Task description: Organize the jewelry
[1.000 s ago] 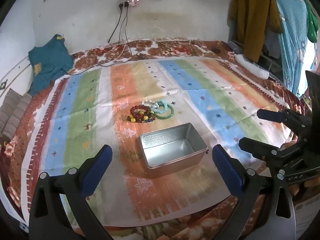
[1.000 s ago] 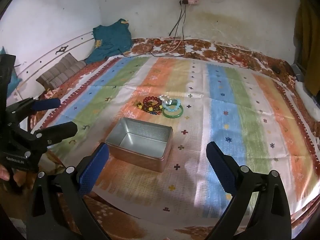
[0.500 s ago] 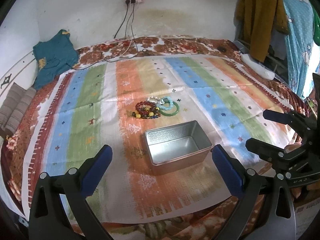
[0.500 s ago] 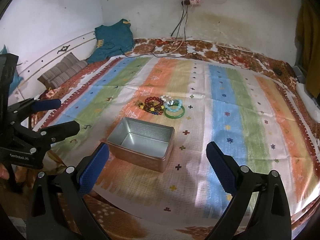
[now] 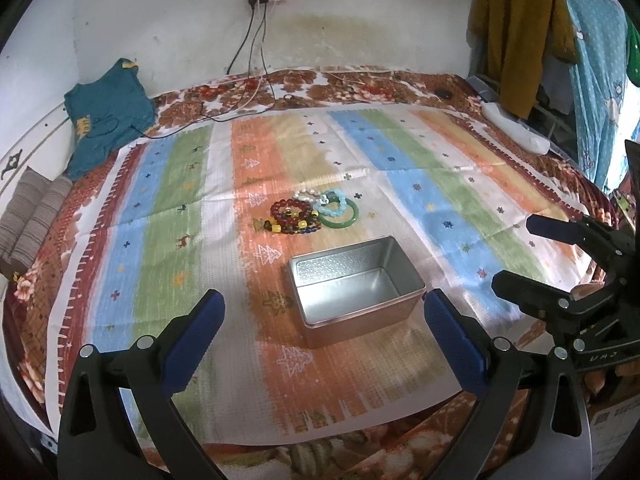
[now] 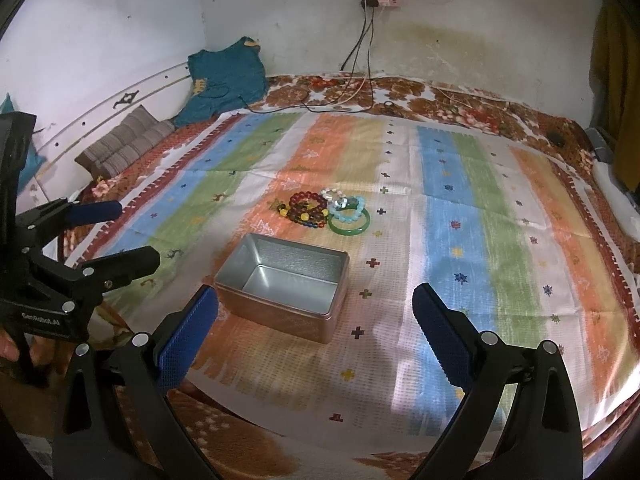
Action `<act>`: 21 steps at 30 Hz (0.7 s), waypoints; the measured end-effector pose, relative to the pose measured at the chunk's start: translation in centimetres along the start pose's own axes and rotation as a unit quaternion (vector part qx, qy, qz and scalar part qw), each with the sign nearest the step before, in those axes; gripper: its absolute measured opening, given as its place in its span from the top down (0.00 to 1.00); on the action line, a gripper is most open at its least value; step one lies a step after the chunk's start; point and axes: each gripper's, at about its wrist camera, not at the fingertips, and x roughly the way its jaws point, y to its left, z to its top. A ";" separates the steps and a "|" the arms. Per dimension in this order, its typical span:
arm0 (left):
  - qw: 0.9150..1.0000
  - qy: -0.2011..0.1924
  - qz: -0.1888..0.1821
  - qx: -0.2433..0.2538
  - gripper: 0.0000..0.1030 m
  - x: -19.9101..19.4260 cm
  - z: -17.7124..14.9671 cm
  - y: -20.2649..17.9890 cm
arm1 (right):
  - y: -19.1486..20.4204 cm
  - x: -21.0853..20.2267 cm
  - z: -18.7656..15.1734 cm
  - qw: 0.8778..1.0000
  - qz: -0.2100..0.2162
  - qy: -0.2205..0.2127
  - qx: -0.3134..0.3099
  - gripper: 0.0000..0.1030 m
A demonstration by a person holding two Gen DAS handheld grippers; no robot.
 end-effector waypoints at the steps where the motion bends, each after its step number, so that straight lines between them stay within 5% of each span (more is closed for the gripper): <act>1: 1.000 0.000 0.000 -0.001 0.05 0.0 0.0 0.0 | -0.1 0.0 0.0 1.000 0.000 0.000 0.001 0.04; 21: 1.000 0.019 0.009 -0.015 0.05 0.6 0.1 0.9 | -0.3 0.7 0.2 1.000 -0.006 0.011 0.023 0.04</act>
